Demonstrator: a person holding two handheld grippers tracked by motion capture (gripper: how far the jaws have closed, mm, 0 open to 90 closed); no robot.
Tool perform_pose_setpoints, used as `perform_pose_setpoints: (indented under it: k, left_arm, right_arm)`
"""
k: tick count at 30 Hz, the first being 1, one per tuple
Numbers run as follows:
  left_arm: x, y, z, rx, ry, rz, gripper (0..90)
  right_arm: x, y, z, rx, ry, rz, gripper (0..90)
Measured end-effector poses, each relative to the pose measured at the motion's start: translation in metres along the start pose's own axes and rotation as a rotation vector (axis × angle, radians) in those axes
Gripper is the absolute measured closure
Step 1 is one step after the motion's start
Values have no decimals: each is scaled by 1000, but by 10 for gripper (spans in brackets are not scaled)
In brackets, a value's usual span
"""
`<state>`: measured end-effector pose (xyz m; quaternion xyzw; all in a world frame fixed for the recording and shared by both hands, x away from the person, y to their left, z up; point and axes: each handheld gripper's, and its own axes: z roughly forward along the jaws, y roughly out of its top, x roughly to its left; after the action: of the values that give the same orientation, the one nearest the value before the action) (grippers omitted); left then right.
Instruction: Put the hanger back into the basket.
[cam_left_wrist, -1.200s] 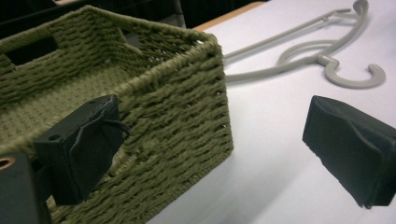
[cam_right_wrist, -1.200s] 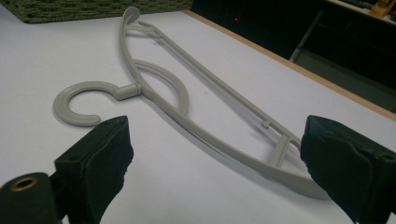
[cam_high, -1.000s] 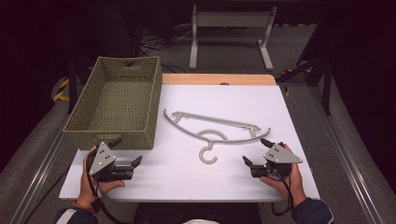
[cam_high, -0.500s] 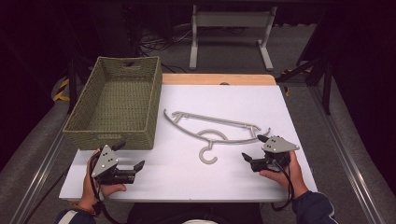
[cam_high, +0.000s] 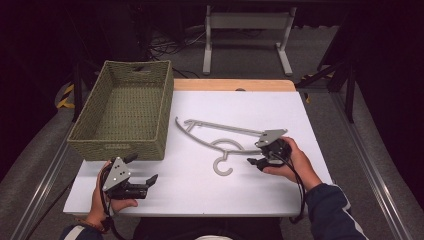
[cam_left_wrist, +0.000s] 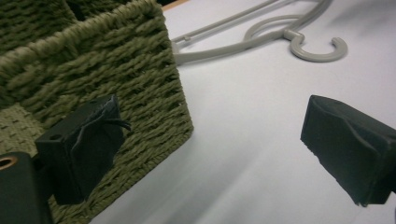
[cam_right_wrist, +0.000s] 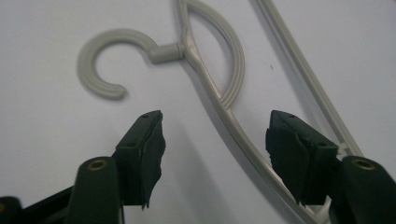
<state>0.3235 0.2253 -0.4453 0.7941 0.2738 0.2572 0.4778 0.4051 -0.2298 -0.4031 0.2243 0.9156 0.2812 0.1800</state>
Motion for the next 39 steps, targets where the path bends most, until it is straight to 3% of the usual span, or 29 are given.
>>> perform_pose_setpoints:
  k: [3,6,8,11,13,19,21,23,25,26,32,36,39]
  left_arm:
    - [-2,0,2,14,-20,7,60]
    - [-3,-1,3,21,-27,8,65]
    - [-2,-1,3,22,-30,-6,67]
    - [-2,-2,4,25,-28,-11,71]
    - [-2,-2,4,26,-30,-9,74]
    - [-2,-2,5,31,-37,-11,76]
    - [-1,-2,6,30,-54,-19,80]
    - [-2,-3,7,36,-54,-19,88]
    - [-2,-3,7,38,-56,-21,88]
    - [-2,-3,7,40,-56,-25,88]
    - [-2,-3,7,43,-58,-24,88]
    - [-2,-3,7,42,-59,-23,89]
    - [-2,-3,7,44,-59,-22,89]
  right_arm:
    - [-9,10,19,99,31,-27,443]
    - [-14,13,26,131,58,-32,465]
    - [-16,18,33,174,88,-38,495]
    - [-18,23,44,240,98,-61,524]
    - [-20,26,49,267,110,-70,583]
    - [-28,31,56,309,171,-67,631]
    - [-30,32,57,323,216,-66,693]
    - [-26,37,58,359,222,-107,763]
    - [-24,38,59,367,215,-124,767]
    - [-19,42,60,391,197,-161,778]
    - [-10,44,59,408,150,-215,804]
    - [-9,40,56,376,136,-185,821]
    - [-10,34,52,322,124,-166,823]
